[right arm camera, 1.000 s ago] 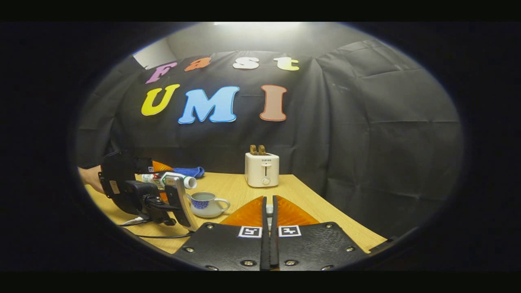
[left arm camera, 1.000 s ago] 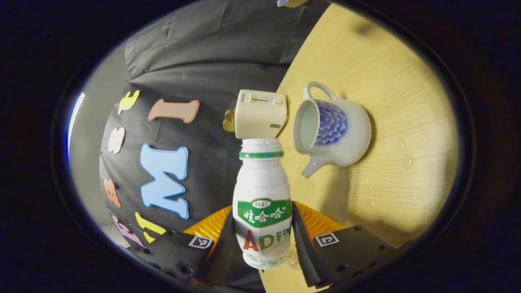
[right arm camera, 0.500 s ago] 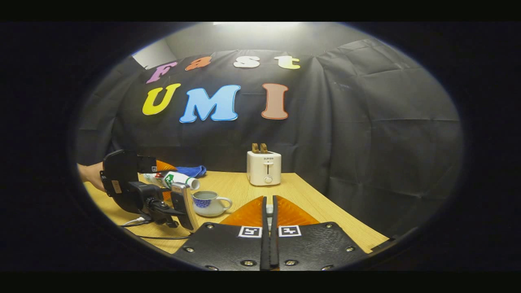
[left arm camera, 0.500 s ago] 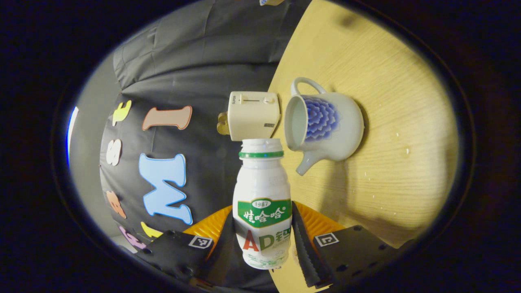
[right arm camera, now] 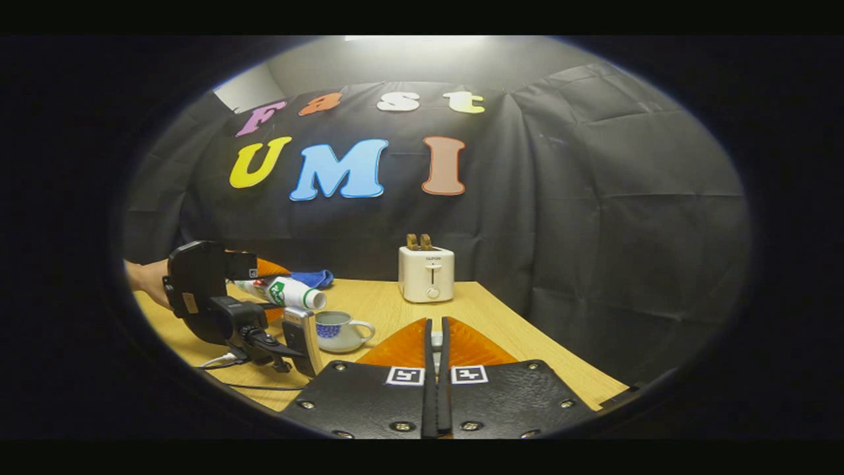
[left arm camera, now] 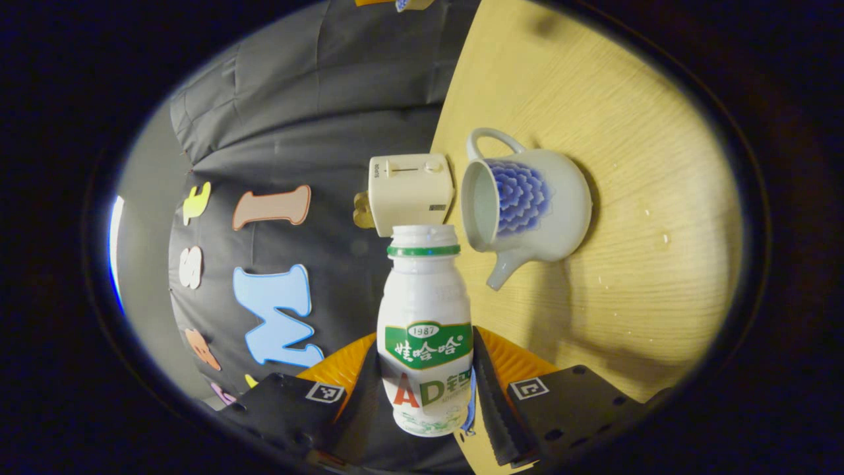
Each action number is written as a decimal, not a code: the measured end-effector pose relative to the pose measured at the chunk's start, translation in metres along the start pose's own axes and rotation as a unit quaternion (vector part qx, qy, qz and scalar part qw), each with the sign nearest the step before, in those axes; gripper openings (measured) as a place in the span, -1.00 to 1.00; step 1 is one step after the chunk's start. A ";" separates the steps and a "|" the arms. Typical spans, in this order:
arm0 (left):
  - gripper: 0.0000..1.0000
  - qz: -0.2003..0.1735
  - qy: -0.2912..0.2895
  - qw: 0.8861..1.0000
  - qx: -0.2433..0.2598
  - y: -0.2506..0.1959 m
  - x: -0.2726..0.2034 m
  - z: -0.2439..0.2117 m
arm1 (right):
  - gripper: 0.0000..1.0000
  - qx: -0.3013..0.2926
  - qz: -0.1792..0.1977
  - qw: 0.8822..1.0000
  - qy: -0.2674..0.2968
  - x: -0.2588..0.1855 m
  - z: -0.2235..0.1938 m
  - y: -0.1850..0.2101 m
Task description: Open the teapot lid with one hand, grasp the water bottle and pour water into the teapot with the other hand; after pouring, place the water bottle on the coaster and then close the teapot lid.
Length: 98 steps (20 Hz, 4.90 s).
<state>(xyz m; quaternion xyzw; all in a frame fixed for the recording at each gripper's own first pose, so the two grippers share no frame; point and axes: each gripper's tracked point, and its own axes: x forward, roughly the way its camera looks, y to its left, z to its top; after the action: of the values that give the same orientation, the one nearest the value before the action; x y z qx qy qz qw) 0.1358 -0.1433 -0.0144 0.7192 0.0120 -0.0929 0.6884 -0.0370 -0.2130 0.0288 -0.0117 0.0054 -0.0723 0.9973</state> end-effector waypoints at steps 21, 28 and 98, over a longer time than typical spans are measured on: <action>0.53 0.026 -0.004 0.997 0.077 0.020 0.001 0.004 | -0.99 0.010 0.003 1.000 -0.014 -0.003 0.009 -0.001; 0.52 0.036 -0.002 0.995 0.090 0.025 0.002 0.002 | -0.99 0.012 0.006 1.000 -0.009 -0.004 0.008 -0.001; 0.51 0.007 -0.073 0.993 -0.088 0.027 -0.001 0.015 | -0.99 0.005 0.009 1.000 -0.021 -0.013 0.022 0.004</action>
<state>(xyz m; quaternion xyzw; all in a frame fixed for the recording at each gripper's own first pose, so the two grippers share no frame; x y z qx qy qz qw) 0.1374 -0.1592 0.0121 0.6469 -0.0350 -0.1395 0.7489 -0.0485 -0.2062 0.0507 -0.0084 -0.0163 -0.0629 0.9979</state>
